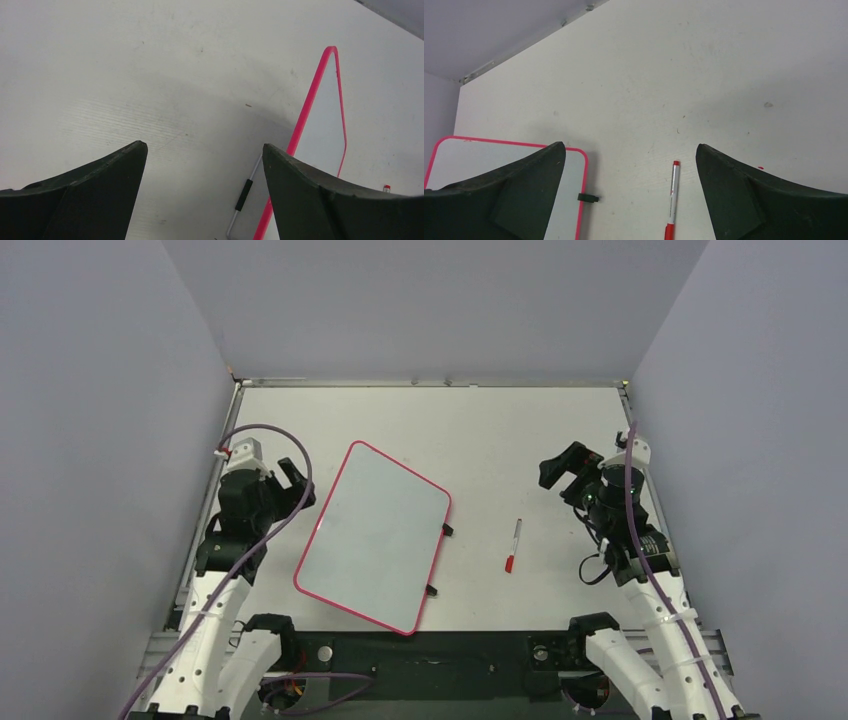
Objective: Write a sentence on the whiteboard
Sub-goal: Adjust the whiteboard at the center of the board.
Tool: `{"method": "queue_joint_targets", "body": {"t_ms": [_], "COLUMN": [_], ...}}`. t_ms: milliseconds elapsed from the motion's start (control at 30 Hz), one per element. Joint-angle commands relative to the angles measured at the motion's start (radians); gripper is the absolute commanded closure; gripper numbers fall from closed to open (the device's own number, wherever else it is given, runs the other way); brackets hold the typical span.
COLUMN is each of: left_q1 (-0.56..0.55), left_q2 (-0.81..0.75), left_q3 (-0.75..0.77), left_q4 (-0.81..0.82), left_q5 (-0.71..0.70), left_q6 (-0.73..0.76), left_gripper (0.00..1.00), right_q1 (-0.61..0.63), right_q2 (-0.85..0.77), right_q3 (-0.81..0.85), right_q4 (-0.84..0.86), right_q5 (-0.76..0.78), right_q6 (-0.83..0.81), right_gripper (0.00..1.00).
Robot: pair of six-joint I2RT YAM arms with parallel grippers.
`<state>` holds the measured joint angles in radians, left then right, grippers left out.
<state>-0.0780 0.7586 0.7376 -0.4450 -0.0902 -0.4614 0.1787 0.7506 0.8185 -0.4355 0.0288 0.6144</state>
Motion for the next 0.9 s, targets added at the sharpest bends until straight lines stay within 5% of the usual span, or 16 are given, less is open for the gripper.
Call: {"method": "queue_joint_targets", "body": {"t_ms": [0,433,633,867], "left_q1": [-0.012,-0.083,-0.084,-0.098], "left_q2": [0.019,-0.051,-0.087,-0.061], "left_q3": [-0.021,-0.114,-0.085,-0.088], "left_q4": [0.047,0.096,0.091,0.084], "left_q5": [0.168,0.293,0.32,0.421], "left_q6": [-0.017,-0.06,-0.045,-0.043], "left_gripper": [0.17,0.31,0.23,0.38], "right_q1": [0.015,0.027,0.028,0.047], "right_q2": [-0.007,0.011,0.022,0.055], "right_q3": [-0.022,-0.063,-0.053,-0.066], "right_q4": [-0.04,-0.053,-0.062,-0.085], "right_q5": [-0.044,-0.089,-0.114,-0.096], "right_q6": [-0.017,-0.049,-0.074,-0.034], "right_gripper": [0.0,0.0,0.0,0.01]}}
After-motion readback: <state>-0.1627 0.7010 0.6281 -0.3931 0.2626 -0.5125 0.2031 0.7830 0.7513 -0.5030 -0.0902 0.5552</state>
